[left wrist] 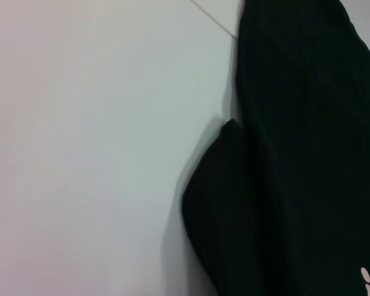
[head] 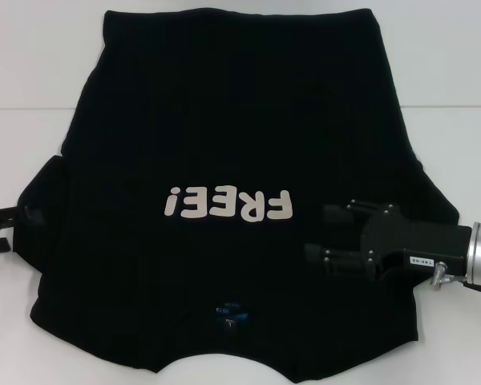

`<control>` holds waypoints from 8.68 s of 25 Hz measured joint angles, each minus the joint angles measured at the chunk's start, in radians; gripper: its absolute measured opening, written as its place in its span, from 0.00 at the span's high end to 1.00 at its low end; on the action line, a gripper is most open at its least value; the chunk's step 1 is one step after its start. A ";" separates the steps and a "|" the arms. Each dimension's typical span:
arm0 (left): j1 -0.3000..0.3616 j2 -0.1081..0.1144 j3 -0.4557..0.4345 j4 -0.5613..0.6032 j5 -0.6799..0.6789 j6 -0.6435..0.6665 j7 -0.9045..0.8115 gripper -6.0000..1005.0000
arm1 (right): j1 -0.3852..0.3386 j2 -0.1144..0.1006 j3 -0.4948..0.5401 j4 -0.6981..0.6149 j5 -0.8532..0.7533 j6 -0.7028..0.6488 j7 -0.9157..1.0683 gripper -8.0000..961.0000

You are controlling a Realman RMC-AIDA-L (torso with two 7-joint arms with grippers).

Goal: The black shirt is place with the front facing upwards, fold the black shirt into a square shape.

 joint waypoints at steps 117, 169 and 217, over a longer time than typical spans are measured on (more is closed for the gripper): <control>-0.146 -0.129 0.065 0.043 -0.047 0.031 0.066 0.92 | -0.022 -0.002 0.002 0.002 0.000 -0.034 0.009 0.15; -0.097 -0.129 -0.099 -0.162 -0.276 -0.270 0.023 0.20 | -0.037 -0.002 0.002 0.013 0.000 -0.030 0.009 0.15; 0.074 -0.150 0.130 0.011 -0.325 0.456 1.141 0.20 | 0.111 -0.178 0.196 -0.247 -0.750 -0.091 1.411 0.15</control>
